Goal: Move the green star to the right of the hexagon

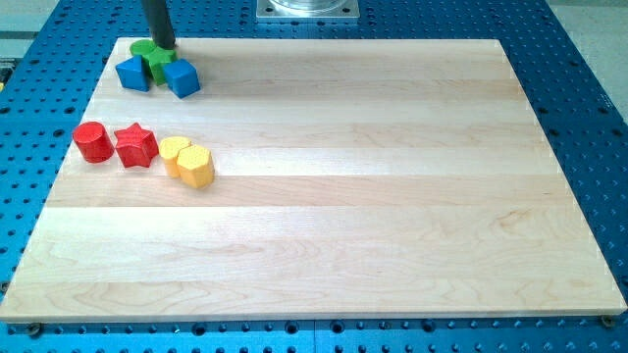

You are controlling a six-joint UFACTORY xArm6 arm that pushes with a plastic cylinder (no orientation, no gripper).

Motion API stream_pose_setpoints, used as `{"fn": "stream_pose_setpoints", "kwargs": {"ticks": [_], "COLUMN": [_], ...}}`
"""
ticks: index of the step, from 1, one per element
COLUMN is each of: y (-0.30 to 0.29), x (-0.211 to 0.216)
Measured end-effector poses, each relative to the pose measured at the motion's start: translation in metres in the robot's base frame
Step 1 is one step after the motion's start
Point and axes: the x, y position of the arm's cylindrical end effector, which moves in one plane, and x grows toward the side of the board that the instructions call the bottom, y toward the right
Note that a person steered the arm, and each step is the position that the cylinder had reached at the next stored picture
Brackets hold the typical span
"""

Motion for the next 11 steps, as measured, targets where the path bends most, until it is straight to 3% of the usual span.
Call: {"fn": "stream_pose_setpoints", "kwargs": {"ticks": [2, 5, 6, 9, 10, 11], "y": [-0.016, 0.016, 0.034, 0.161, 0.160, 0.136], "x": [0.020, 0.106, 0.147, 0.237, 0.198, 0.187]}}
